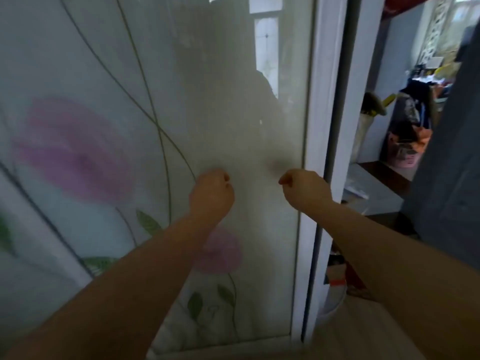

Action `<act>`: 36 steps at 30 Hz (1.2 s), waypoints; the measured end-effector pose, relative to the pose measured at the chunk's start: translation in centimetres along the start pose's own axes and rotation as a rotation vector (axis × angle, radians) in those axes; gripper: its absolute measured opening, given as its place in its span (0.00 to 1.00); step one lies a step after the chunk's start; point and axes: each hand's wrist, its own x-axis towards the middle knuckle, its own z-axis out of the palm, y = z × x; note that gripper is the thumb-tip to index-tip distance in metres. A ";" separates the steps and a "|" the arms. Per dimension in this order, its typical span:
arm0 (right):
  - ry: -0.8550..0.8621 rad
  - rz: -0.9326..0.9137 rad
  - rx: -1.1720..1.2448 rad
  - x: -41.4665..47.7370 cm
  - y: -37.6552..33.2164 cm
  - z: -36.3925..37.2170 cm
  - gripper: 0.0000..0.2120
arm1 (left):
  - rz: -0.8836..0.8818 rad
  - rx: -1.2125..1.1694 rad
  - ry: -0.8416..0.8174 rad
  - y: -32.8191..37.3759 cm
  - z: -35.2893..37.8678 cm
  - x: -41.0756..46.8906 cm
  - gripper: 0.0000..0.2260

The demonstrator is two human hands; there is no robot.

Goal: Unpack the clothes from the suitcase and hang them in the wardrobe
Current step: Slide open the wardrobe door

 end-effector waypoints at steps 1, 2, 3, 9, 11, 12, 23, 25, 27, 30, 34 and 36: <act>-0.005 0.006 0.000 0.2 0.1 -0.1 0.13 | -0.023 0.001 0.019 0.2 -0.2 -0.2 0.14; 0.010 0.011 0.009 0.4 0.4 -0.2 0.14 | -0.035 0.009 0.057 0.5 -0.2 -0.3 0.15; 0.020 0.008 0.007 0.5 0.6 -0.1 0.14 | -0.040 0.026 0.096 0.7 -0.1 -0.5 0.17; 0.150 -0.029 0.042 0.9 1.4 0.1 0.14 | -0.175 0.036 0.230 2.5 1.3 -0.7 0.36; 0.204 -0.066 0.026 0.9 1.8 0.0 0.14 | -0.340 -0.128 0.195 3.7 1.7 -0.2 0.41; 0.228 -0.076 0.021 1.0 2.0 -0.1 0.14 | -0.427 -0.235 0.180 4.2 1.9 0.2 0.42; 0.350 0.067 -0.026 0.9 2.7 -0.2 0.33 | -0.647 -0.438 0.160 6.1 3.2 2.3 0.46; 0.315 0.102 -0.018 1.0 2.5 0.0 0.37 | -0.664 -0.446 0.165 6.0 3.3 2.5 0.46; 0.291 0.104 0.001 1.3 2.3 0.3 0.38 | -0.677 -0.454 0.170 5.8 3.4 2.7 0.46; 0.302 0.088 0.004 1.5 1.9 0.4 0.39 | -0.695 -0.466 0.176 5.3 3.5 3.2 0.47; 0.260 0.076 -0.022 1.2 1.0 0.6 0.40 | -0.724 -0.452 0.210 4.6 3.0 3.5 0.47; 0.244 0.056 -0.031 1.0 0.4 0.8 0.41 | -0.721 -0.440 0.217 4.1 2.6 3.4 0.47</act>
